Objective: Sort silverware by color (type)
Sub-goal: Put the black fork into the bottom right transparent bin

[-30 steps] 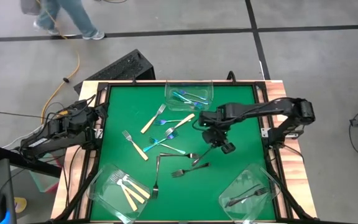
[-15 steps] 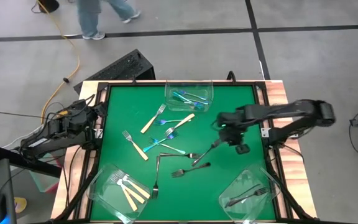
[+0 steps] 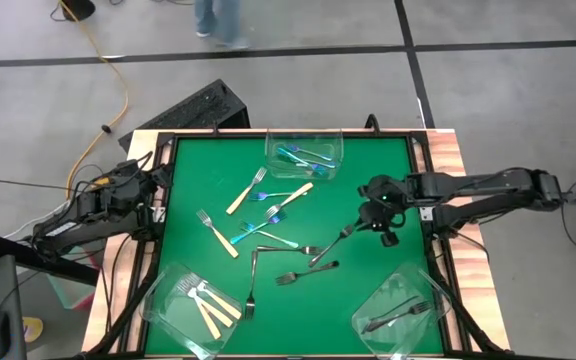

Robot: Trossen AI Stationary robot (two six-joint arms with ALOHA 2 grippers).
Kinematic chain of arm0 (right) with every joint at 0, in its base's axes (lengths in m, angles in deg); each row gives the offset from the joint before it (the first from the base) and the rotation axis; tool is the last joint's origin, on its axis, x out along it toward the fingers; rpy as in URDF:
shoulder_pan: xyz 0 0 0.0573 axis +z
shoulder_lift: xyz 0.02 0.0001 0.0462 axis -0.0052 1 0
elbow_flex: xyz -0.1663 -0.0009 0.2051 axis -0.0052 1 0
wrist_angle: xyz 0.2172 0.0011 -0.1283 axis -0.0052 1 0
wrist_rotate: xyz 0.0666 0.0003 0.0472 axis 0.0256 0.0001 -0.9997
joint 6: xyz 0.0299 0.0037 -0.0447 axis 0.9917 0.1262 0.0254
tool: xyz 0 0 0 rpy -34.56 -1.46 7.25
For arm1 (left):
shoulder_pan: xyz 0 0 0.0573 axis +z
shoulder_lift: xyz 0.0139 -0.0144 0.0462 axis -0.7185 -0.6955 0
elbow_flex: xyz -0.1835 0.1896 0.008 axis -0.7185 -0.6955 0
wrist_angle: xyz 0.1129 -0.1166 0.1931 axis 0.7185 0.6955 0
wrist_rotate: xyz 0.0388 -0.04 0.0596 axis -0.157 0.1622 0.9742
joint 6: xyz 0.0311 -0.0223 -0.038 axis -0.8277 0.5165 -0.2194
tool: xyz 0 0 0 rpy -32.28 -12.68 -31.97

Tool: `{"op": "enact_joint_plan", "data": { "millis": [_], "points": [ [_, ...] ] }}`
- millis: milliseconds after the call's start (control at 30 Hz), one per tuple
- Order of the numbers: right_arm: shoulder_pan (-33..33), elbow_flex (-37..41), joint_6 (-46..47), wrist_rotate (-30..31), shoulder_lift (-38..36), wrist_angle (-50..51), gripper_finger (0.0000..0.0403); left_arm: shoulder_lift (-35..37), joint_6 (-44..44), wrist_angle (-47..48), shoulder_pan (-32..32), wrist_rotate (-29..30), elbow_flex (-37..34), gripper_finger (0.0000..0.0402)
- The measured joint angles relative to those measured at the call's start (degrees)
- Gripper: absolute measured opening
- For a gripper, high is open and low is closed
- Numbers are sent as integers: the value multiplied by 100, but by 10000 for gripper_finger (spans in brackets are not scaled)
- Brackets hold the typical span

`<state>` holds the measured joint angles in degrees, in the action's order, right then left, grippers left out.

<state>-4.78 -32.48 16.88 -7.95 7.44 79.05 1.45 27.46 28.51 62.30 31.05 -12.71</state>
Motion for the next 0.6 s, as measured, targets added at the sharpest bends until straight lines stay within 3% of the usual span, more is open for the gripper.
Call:
{"op": "enact_joint_plan", "data": {
  "millis": [333, 600],
  "points": [
    [0, 0, -438, -14, 1093, -306, 203, 0, 0, 1, 1, -2, 0, 176],
    [154, 0, -1392, -12, 2161, -840, 219, 0, 0, 3, -1, -3, 0, 176]
  ]
}}
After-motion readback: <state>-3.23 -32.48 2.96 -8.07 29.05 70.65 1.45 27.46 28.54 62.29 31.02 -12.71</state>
